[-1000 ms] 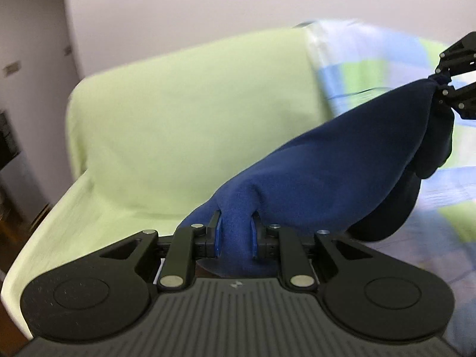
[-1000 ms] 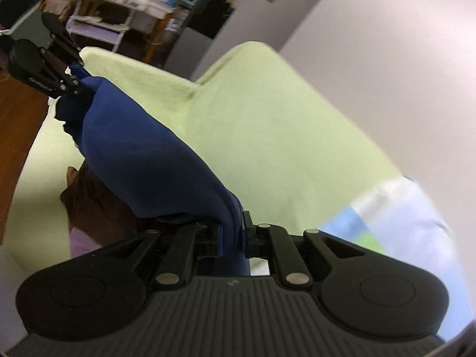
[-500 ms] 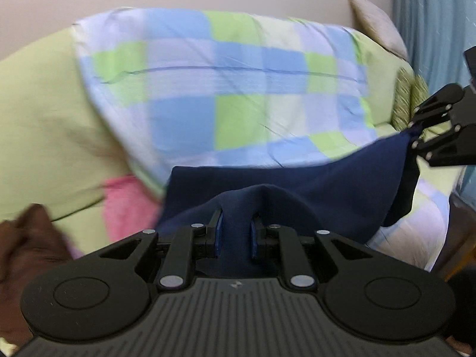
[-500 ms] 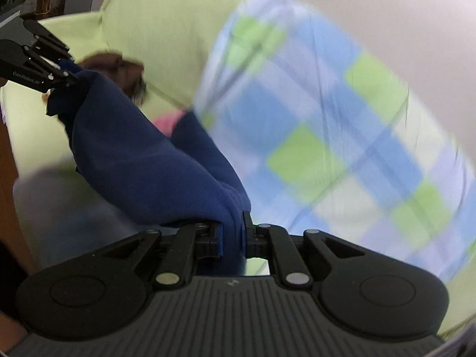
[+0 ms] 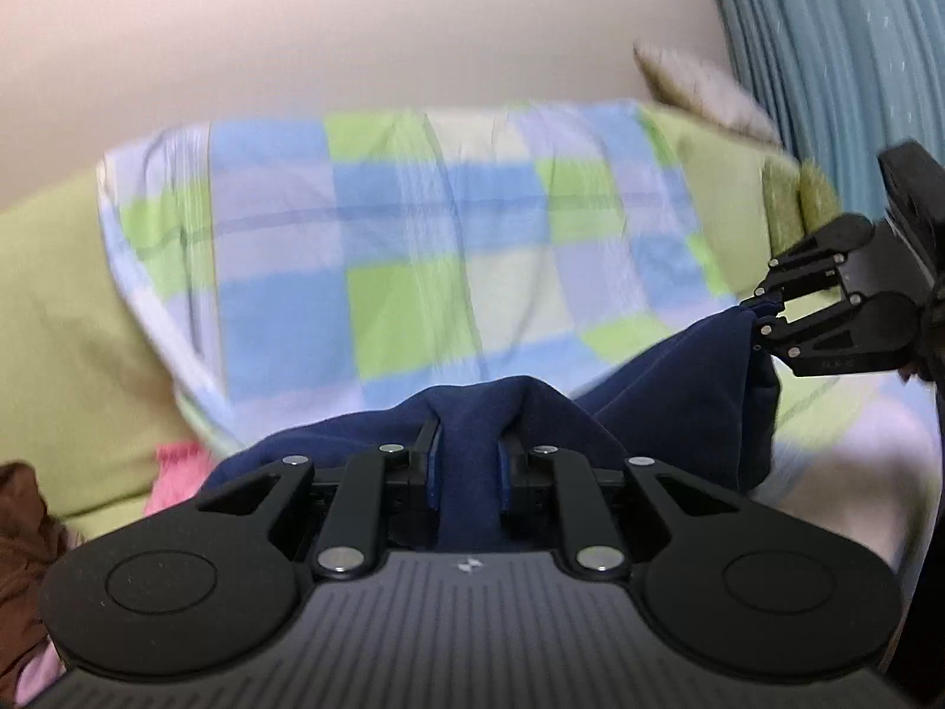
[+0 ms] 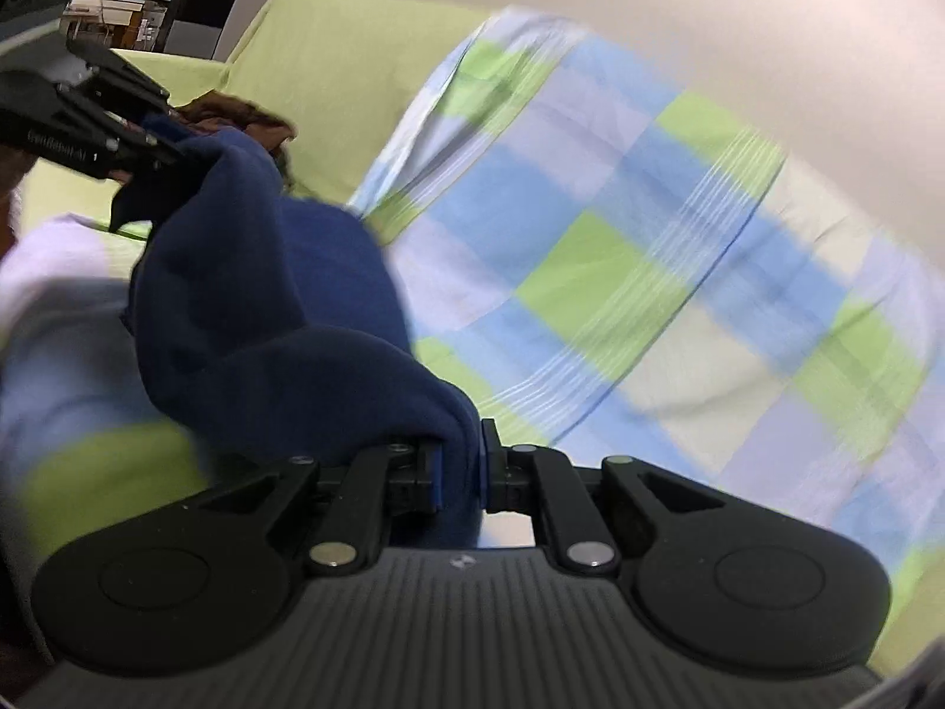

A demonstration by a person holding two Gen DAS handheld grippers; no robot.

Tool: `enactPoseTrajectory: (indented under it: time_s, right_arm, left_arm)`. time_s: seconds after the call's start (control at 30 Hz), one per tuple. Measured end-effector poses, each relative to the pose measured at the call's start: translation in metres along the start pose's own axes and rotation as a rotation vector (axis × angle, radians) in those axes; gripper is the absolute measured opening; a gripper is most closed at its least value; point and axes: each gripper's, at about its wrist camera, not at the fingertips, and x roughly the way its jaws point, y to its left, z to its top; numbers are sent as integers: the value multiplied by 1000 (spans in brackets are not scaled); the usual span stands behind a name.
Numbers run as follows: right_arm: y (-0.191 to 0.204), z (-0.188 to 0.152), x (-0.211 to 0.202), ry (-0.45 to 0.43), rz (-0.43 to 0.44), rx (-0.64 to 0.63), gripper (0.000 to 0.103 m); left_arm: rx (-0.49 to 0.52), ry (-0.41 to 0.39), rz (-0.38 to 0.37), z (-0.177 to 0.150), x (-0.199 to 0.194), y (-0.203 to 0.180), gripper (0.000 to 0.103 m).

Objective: Fold clothes
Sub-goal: 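Lift the navy top with both grippers and lay it flat on the checked sheet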

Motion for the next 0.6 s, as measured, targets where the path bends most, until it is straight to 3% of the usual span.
enactPoseTrajectory:
  time_s: [0.07,0.17,0.33,0.43,0.6]
  right_arm:
    - [-16,-2,-35,-37,-100,40,7]
    - [-27,-23,-85,-12,-206,115,8]
    - [-16,-76,-129,169,-184,213,8]
    - [10,-87,-130,219,-154,181,9]
    - [18,-81,-118,250,-163,180,9]
  left_arm:
    - [13,-32,-27,11,-14,-36,19]
    - [-44,35,-102,21,-22,-73,19]
    - [-42,198,-178,1,-16,-120,19]
    - [-19,238,-195,-10,-13,-120,19]
    - [24,255,-224,-14,-16,-110,21]
